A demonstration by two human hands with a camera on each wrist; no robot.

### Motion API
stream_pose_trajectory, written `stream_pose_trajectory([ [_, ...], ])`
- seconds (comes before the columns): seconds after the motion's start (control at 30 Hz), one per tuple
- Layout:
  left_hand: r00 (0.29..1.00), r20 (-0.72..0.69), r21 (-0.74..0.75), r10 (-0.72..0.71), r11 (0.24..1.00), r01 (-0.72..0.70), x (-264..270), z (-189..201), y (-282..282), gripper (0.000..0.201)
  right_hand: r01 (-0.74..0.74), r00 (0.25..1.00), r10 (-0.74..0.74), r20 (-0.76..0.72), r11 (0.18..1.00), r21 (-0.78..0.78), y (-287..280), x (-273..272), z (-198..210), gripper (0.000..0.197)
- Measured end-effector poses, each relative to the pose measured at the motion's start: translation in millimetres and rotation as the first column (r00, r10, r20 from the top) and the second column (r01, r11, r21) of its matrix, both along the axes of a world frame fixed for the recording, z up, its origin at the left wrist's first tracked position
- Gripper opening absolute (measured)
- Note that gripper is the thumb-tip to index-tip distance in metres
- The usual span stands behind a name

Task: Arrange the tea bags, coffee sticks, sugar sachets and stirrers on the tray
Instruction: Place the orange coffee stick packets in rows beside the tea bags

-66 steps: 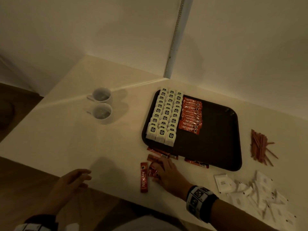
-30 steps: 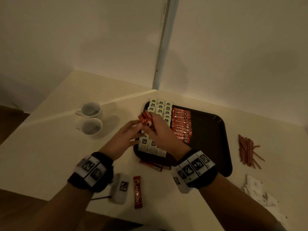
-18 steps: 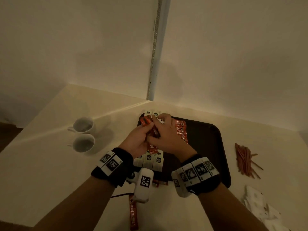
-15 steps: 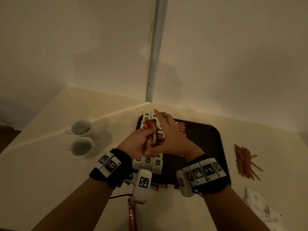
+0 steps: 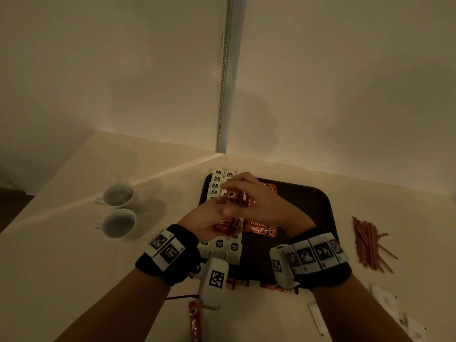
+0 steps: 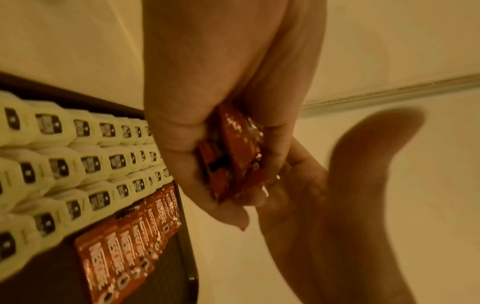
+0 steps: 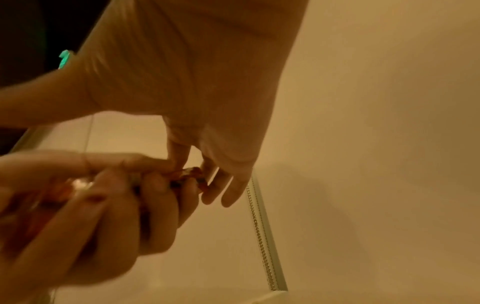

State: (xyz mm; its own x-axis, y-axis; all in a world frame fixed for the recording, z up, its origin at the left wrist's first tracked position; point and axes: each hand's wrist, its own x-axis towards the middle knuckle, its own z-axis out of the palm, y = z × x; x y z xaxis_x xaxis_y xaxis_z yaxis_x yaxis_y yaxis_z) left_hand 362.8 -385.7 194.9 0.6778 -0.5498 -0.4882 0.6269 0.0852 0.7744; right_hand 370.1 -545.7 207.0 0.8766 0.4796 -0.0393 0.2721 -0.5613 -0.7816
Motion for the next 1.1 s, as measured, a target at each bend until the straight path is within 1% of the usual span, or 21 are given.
stream_pose_trajectory([
  [0.03, 0.999, 0.032, 0.047, -0.028, 0.999, 0.026, -1, 1, 0, 0.006, 0.03, 0.998, -0.031, 0.049, 0.999, 0.012, -1, 2, 1, 0.045],
  [0.1, 0.993, 0.089, 0.133, -0.081, 0.989, 0.069, -1, 2, -1, 0.005, 0.088, 0.989, -0.088, 0.117, 0.996, 0.003, -2, 4, 2, 0.03],
  [0.13, 0.989, 0.109, 0.161, -0.104, 0.983, 0.086, -2, 3, -3, 0.006, 0.114, 0.987, -0.114, 0.115, 0.993, 0.004, -3, 5, 2, 0.025],
  [0.23, 0.982, 0.124, 0.2, -0.144, 0.973, 0.118, -3, 3, -5, 0.009, 0.146, 0.989, -0.147, 0.028, 0.989, 0.03, -7, 5, 4, 0.009],
  [0.27, 0.98, 0.122, 0.211, -0.158, 0.969, 0.13, -4, 2, -5, 0.009, 0.15, 0.989, -0.15, 0.015, 0.988, 0.035, -8, 5, 5, 0.009],
  [0.37, 0.975, 0.119, 0.228, -0.186, 0.961, 0.155, -6, -1, -5, 0.01, 0.184, 0.983, -0.185, 0.022, 0.982, 0.046, -11, 4, 7, 0.016],
  [0.4, 0.974, 0.116, 0.229, -0.194, 0.96, 0.164, -7, -3, -4, 0.01, 0.211, 0.977, -0.212, 0.006, 0.975, 0.074, -13, 3, 10, 0.013],
  [0.47, 0.976, 0.109, 0.23, -0.19, 0.96, 0.161, -9, -7, -1, 0.011, 0.305, 0.952, -0.295, -0.081, 0.937, 0.171, -16, 2, 15, 0.003],
  [0.53, 0.986, 0.115, 0.243, -0.123, 0.966, 0.092, -9, -14, 4, 0.012, 0.422, 0.907, -0.405, -0.12, 0.867, 0.265, -21, 3, 17, 0.007],
  [0.63, 0.983, 0.129, 0.196, 0.128, 0.969, -0.152, -4, -22, 9, 0.023, 0.565, 0.82, -0.553, -0.15, 0.738, 0.368, -24, 4, 15, 0.007],
  [0.67, 0.969, 0.136, 0.163, 0.206, 0.96, -0.227, -1, -21, 9, 0.024, 0.591, 0.801, -0.574, -0.171, 0.708, 0.387, -23, 4, 13, 0.007],
  [0.73, 0.937, 0.189, 0.123, 0.294, 0.94, -0.319, 4, -14, 6, 0.02, 0.616, 0.783, -0.582, -0.221, 0.672, 0.411, -18, 2, 8, 0.009],
  [0.8, 0.902, 0.27, 0.125, 0.337, 0.916, -0.38, 7, -5, 2, 0.017, 0.627, 0.775, -0.569, -0.275, 0.634, 0.453, -12, -2, 6, 0.01],
  [0.87, 0.859, 0.332, 0.109, 0.39, 0.889, -0.446, 11, 2, 0, 0.012, 0.641, 0.763, -0.55, -0.34, 0.578, 0.505, -9, -5, 5, 0.011],
  [0.9, 0.839, 0.357, 0.104, 0.411, 0.875, -0.473, 13, 5, 0, 0.009, 0.645, 0.761, -0.532, -0.371, 0.563, 0.516, -8, -6, 4, 0.013],
  [0.93, 0.823, 0.384, 0.106, 0.418, 0.866, -0.489, 14, 7, 0, 0.007, 0.639, 0.768, -0.506, -0.392, 0.568, 0.519, -7, -8, 3, 0.015],
  [1.0, 0.803, 0.452, 0.13, 0.389, 0.862, -0.491, 16, 10, 0, 0.007, 0.593, 0.806, -0.451, -0.385, 0.608, 0.529, -3, -12, 2, 0.018],
  [1.03, 0.792, 0.494, 0.151, 0.359, 0.861, -0.485, 16, 11, 0, 0.007, 0.571, 0.821, -0.435, -0.371, 0.612, 0.546, -1, -14, 1, 0.021],
  [1.1, 0.769, 0.568, 0.199, 0.294, 0.857, -0.475, 15, 13, 0, 0.008, 0.573, 0.819, -0.431, -0.379, 0.576, 0.583, 4, -15, -1, 0.026],
])
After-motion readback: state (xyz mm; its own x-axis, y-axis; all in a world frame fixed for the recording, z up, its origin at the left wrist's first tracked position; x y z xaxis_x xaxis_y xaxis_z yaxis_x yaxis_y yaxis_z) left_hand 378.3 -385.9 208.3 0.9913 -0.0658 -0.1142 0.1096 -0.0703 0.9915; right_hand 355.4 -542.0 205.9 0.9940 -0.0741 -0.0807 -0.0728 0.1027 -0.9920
